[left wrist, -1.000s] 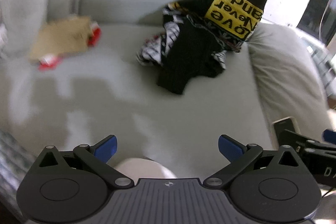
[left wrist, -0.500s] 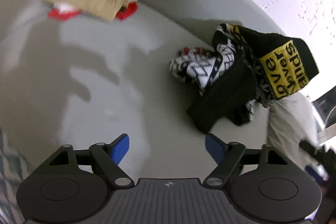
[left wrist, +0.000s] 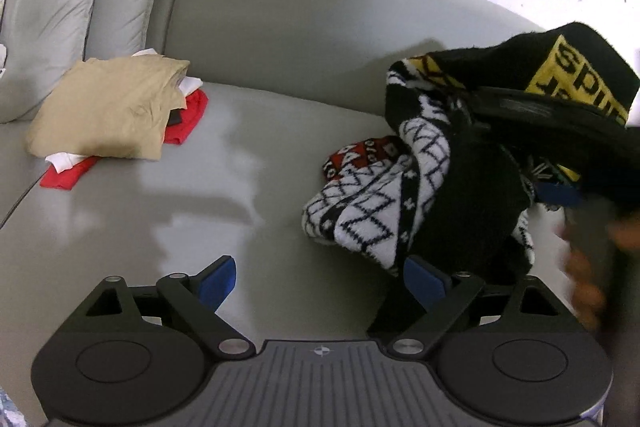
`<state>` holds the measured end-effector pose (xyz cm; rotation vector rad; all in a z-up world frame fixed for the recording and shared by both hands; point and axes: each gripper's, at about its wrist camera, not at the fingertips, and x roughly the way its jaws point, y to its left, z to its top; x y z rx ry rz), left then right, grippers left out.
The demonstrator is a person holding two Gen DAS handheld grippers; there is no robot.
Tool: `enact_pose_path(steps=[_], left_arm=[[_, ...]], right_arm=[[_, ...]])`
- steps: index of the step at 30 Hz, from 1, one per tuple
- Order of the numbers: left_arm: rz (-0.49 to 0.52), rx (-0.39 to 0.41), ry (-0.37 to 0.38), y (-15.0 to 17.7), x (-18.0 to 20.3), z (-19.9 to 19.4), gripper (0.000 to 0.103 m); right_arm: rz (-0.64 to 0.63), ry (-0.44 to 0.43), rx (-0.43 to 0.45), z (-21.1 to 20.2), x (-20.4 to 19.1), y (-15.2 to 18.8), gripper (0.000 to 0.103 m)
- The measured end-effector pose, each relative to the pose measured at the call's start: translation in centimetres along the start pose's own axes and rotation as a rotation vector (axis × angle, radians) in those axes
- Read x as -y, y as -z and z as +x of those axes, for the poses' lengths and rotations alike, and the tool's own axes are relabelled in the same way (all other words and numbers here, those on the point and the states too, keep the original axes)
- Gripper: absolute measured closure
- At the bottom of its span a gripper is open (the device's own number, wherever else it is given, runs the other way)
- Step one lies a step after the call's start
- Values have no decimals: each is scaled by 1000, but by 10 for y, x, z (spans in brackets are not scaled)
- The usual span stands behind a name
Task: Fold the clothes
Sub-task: 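Grasp the black knit sweater with the right gripper and lift it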
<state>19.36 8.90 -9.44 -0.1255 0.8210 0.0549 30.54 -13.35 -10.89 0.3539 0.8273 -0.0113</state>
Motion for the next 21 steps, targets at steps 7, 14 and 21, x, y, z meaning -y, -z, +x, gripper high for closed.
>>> enact_pose_path(steps=[7, 14, 21], left_arm=[[15, -49, 66, 15, -11, -29, 14], [83, -6, 138, 30, 0, -88, 14], [158, 2, 171, 48, 15, -131, 14]], right_arm=[[102, 47, 37, -8, 26, -6, 97], [53, 272, 274, -150, 92, 8, 97], [136, 212, 247, -260, 122, 82, 96]])
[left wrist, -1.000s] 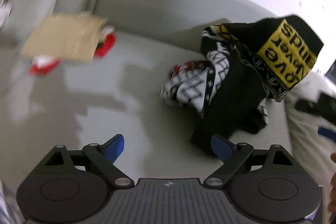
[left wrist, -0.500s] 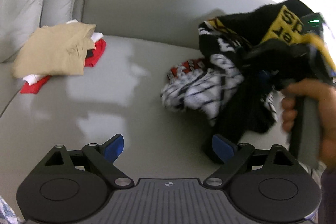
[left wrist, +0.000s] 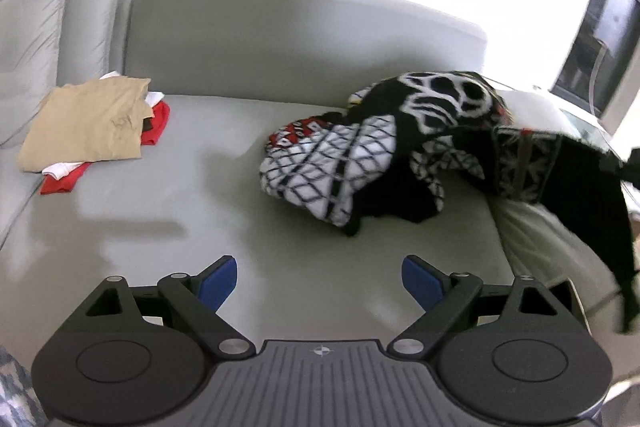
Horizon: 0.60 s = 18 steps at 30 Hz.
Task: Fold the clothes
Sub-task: 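Grasp the black knit sweater with the right gripper and lift it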
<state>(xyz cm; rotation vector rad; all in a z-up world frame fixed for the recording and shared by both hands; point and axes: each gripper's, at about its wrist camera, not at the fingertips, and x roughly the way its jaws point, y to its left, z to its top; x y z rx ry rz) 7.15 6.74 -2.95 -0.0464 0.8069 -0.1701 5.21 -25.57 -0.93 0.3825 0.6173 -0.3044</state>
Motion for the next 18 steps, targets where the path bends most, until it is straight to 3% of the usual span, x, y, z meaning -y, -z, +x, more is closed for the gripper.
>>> enact_pose_path(steps=[2, 4, 6, 8, 10, 13, 15, 18], left_arm=[[30, -9, 3, 1, 7, -3, 14], [51, -22, 6, 2, 18, -2, 13], [50, -40, 11, 5, 26, -2, 12], [50, -50, 21, 9, 33, -3, 11], [53, -59, 24, 12, 38, -3, 9], [60, -82, -2, 17, 42, 3, 9], [56, -98, -17, 19, 42, 9, 9], [37, -124, -50, 20, 37, 18, 9]], right_arm=[[-26, -109, -124, -13, -1, 19, 94], [-64, -237, -256, -19, -7, 33, 79], [-46, -282, -272, -27, -5, 39, 31], [-38, -252, -166, -37, 1, 35, 20], [-61, -196, -80, -27, 7, 32, 13], [-79, -92, -136, 9, 11, 32, 15], [-127, -119, -170, 38, 2, 41, 15], [-273, -97, -139, 74, -27, 54, 14]])
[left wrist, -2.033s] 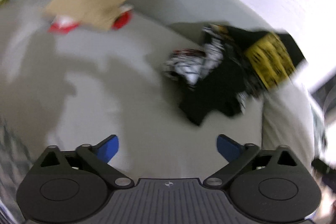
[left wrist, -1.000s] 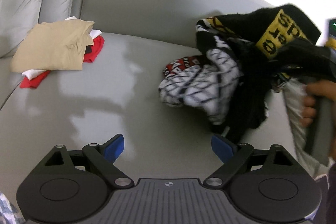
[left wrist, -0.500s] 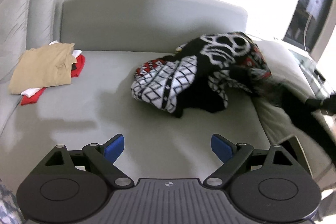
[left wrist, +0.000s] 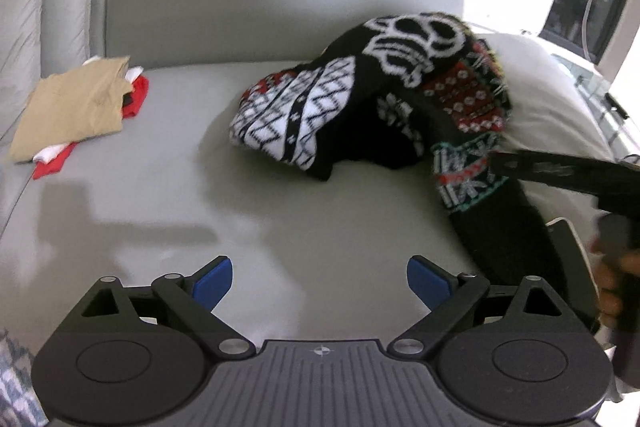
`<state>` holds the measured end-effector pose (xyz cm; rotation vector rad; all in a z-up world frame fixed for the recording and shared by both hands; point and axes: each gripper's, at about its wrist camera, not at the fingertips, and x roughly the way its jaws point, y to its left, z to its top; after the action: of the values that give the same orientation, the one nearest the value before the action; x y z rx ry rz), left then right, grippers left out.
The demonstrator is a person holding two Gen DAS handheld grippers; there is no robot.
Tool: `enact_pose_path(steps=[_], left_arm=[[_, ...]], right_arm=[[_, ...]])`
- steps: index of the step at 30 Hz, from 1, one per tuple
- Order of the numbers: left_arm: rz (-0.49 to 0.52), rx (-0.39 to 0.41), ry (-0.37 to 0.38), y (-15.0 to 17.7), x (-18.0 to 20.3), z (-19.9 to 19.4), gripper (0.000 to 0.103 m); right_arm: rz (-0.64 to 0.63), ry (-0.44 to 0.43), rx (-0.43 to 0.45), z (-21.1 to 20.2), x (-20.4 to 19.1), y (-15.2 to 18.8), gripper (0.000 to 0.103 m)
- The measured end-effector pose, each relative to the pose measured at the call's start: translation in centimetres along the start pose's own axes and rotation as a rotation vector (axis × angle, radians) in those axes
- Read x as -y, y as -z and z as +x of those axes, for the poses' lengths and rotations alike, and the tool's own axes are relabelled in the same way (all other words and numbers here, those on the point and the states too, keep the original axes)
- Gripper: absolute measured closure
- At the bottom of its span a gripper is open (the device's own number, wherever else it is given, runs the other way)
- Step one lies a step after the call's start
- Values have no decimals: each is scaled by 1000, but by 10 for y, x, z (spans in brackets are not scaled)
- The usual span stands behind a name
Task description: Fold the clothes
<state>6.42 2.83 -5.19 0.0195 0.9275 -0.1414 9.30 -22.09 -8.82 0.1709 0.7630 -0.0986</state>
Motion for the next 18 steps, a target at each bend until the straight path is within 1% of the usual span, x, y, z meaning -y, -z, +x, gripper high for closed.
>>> enact_pose_path(steps=[3, 5, 7, 8, 9, 10, 12, 13, 15, 17, 18], left_arm=[[-24, -13, -20, -1, -7, 7, 9], [-40, -19, -30, -2, -13, 11, 9], [-61, -25, -46, -2, -19, 13, 9], [-73, -27, -57, -2, -23, 13, 9], [-86, -25, -64, -2, -27, 12, 9], [-96, -18, -65, -1, -31, 11, 9], [-116, -4, -64, 2, -38, 8, 9], [-128, -7, -66, 3, -40, 6, 9], [-152, -16, -63, 4, -42, 4, 9], [-164, 2, -35, 7, -42, -4, 9], [-170, 12, -20, 9, -42, -8, 9]], right_arm=[[-140, 47, 21, 42, -28, -3, 9], [-192, 86, 4, 76, -43, -7, 8], [-227, 141, -68, 107, -49, -10, 9], [-220, 167, -125, 122, -43, -14, 30], [-208, 192, -184, 137, -37, -17, 80], [-146, 185, -172, 132, -25, -23, 89], [-5, 158, -121, 115, 1, -34, 91], [16, 154, -70, 97, 9, -40, 91], [66, 135, 56, 45, 25, -52, 92], [146, 104, 187, -22, 47, -58, 92], [186, 103, 250, -55, 59, -57, 92]])
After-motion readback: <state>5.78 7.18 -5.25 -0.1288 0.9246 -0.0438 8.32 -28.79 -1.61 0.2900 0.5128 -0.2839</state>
